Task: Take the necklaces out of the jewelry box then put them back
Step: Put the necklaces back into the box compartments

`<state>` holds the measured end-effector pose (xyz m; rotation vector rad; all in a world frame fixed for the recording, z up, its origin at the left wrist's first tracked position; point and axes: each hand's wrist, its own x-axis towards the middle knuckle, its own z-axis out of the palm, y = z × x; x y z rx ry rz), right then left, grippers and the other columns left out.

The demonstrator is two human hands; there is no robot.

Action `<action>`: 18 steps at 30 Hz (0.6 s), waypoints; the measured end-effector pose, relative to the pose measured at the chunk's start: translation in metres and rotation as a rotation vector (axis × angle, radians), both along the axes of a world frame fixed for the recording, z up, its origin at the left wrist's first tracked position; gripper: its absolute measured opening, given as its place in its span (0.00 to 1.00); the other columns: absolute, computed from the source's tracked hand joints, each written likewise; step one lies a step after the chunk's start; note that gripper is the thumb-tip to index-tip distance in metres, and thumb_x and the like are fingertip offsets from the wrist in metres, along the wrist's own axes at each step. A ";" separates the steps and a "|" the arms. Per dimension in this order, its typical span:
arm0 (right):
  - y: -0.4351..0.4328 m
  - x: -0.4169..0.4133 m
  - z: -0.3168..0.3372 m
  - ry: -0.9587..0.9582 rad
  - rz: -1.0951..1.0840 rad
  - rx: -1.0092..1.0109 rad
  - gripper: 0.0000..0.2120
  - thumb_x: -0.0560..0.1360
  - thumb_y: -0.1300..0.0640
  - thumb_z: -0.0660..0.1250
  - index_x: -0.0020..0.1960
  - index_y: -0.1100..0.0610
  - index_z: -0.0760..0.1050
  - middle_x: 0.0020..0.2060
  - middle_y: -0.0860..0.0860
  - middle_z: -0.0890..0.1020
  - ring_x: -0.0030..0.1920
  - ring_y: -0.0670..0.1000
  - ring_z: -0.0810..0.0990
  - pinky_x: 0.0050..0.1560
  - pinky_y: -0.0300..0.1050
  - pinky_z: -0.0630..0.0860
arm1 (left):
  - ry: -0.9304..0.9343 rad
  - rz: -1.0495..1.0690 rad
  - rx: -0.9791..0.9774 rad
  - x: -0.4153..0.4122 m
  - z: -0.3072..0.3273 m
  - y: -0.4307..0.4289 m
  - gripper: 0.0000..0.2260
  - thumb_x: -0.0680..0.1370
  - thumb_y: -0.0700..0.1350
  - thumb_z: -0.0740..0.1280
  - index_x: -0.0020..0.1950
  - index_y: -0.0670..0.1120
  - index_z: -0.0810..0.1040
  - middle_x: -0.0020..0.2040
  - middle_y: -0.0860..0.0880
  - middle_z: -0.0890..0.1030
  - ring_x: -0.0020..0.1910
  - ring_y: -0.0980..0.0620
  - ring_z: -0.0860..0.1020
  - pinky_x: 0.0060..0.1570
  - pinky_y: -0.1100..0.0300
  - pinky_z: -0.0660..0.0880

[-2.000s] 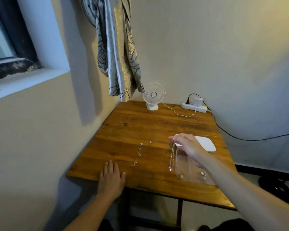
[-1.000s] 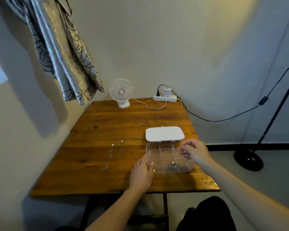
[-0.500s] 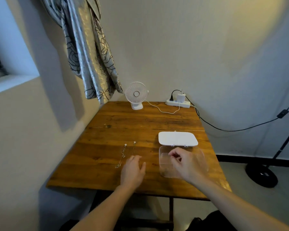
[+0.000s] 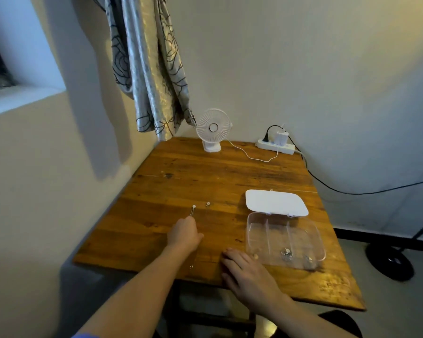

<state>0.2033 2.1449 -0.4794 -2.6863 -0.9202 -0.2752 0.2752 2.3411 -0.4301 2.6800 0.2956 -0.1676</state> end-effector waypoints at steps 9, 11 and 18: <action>0.004 -0.003 0.000 -0.091 0.013 0.008 0.16 0.78 0.45 0.58 0.61 0.49 0.75 0.60 0.47 0.79 0.61 0.46 0.76 0.60 0.41 0.74 | 0.182 -0.170 0.157 0.010 0.014 -0.004 0.06 0.77 0.45 0.64 0.53 0.46 0.74 0.44 0.49 0.75 0.43 0.51 0.75 0.44 0.57 0.73; 0.005 -0.004 0.002 -0.099 0.008 0.002 0.15 0.78 0.44 0.58 0.61 0.49 0.75 0.60 0.46 0.79 0.61 0.46 0.76 0.59 0.41 0.74 | 0.185 -0.201 0.195 0.005 0.014 -0.004 0.06 0.77 0.48 0.64 0.51 0.47 0.73 0.45 0.49 0.75 0.44 0.50 0.75 0.45 0.56 0.72; 0.004 -0.006 0.004 -0.094 0.005 0.002 0.15 0.78 0.45 0.58 0.60 0.48 0.75 0.59 0.45 0.79 0.59 0.45 0.76 0.58 0.39 0.74 | 0.027 -0.104 -0.119 -0.016 0.035 0.003 0.06 0.77 0.48 0.66 0.43 0.47 0.76 0.38 0.50 0.78 0.37 0.51 0.77 0.43 0.53 0.78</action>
